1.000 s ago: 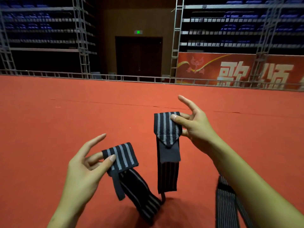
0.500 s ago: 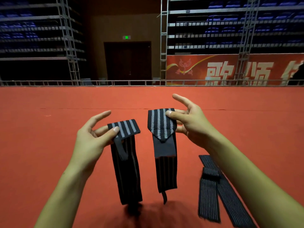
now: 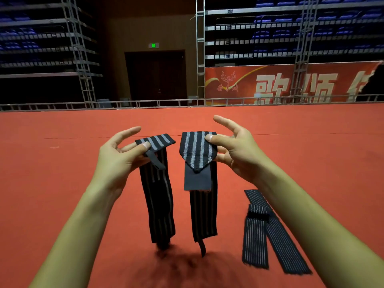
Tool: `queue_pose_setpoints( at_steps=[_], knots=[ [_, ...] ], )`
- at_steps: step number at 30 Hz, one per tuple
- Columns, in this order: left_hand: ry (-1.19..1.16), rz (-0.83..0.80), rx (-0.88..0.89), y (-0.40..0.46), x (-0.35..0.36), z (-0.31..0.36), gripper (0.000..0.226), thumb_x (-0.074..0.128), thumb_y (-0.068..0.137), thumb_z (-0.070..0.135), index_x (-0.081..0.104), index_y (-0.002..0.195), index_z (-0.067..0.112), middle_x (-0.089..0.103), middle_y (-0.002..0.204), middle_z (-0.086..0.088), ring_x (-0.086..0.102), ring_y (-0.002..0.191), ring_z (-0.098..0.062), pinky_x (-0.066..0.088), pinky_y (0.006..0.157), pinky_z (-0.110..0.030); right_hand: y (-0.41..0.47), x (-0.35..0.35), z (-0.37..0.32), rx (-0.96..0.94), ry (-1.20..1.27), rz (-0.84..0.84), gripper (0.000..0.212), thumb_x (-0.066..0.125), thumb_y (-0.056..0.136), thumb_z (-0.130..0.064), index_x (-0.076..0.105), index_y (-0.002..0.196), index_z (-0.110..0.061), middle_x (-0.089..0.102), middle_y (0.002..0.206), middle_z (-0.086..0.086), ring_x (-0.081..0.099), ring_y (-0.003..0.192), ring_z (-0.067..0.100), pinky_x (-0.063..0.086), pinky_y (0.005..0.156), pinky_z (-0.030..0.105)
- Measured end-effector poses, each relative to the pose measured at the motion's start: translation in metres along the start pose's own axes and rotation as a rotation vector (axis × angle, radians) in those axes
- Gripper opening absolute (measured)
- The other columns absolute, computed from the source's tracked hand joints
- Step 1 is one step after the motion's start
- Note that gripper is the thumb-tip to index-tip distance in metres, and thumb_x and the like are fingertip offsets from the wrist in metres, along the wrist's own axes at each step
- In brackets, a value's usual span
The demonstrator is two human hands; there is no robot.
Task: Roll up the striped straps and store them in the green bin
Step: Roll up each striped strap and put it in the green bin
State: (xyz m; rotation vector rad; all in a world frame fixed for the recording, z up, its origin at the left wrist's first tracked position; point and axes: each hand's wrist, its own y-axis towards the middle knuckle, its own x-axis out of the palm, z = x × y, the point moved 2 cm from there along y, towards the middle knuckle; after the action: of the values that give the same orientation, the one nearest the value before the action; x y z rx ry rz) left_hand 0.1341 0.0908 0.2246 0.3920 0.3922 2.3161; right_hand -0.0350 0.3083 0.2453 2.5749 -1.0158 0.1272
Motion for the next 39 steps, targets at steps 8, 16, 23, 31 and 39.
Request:
queue_pose_setpoints(
  at_steps=[8,16,23,31,39],
  knots=[
    [0.107,-0.133,0.057,-0.017,0.006,-0.002,0.051,0.077,0.095,0.003,0.067,0.139,0.027,0.083,0.112,-0.008,0.079,0.107,-0.03,0.065,0.095,-0.047,-0.009,-0.005,0.0,-0.019,-0.013,-0.006,0.066,0.069,0.1,0.004,0.047,0.157,-0.02,0.081,0.107,0.016,0.079,0.095,0.027,0.066,0.079,0.04],
    [0.189,-0.243,0.148,-0.028,0.009,0.0,0.053,0.078,0.095,0.002,0.067,0.139,0.03,0.083,0.114,-0.006,0.074,0.109,-0.047,0.061,0.1,-0.056,-0.009,-0.005,0.001,-0.019,-0.009,-0.017,0.066,0.069,0.099,0.005,0.046,0.157,-0.018,0.081,0.106,0.015,0.079,0.098,0.027,0.066,0.08,0.041],
    [0.169,-0.337,0.125,-0.04,0.025,0.003,0.047,0.072,0.1,0.009,0.063,0.143,0.026,0.083,0.113,-0.006,0.08,0.105,-0.031,0.066,0.086,-0.035,-0.011,0.007,0.017,-0.022,-0.052,-0.091,0.072,0.068,0.099,0.005,0.04,0.16,-0.019,0.078,0.121,0.02,0.076,0.112,0.036,0.064,0.092,0.055],
    [0.152,-0.226,0.058,-0.041,0.031,-0.002,0.053,0.08,0.093,0.005,0.064,0.138,0.027,0.084,0.099,-0.01,0.082,0.094,-0.027,0.066,0.079,-0.031,-0.016,0.018,0.044,-0.016,-0.108,-0.13,0.067,0.071,0.1,0.0,0.043,0.157,-0.023,0.078,0.121,0.018,0.078,0.108,0.036,0.065,0.087,0.052],
    [0.166,-0.261,0.049,-0.045,0.023,0.003,0.054,0.082,0.09,0.006,0.066,0.137,0.029,0.084,0.099,-0.011,0.082,0.094,-0.031,0.068,0.085,-0.042,-0.001,-0.002,0.092,0.09,-0.273,0.019,0.062,0.056,0.101,0.01,0.053,0.15,-0.026,0.077,0.123,0.013,0.072,0.09,0.02,0.059,0.076,0.034]
  ],
)
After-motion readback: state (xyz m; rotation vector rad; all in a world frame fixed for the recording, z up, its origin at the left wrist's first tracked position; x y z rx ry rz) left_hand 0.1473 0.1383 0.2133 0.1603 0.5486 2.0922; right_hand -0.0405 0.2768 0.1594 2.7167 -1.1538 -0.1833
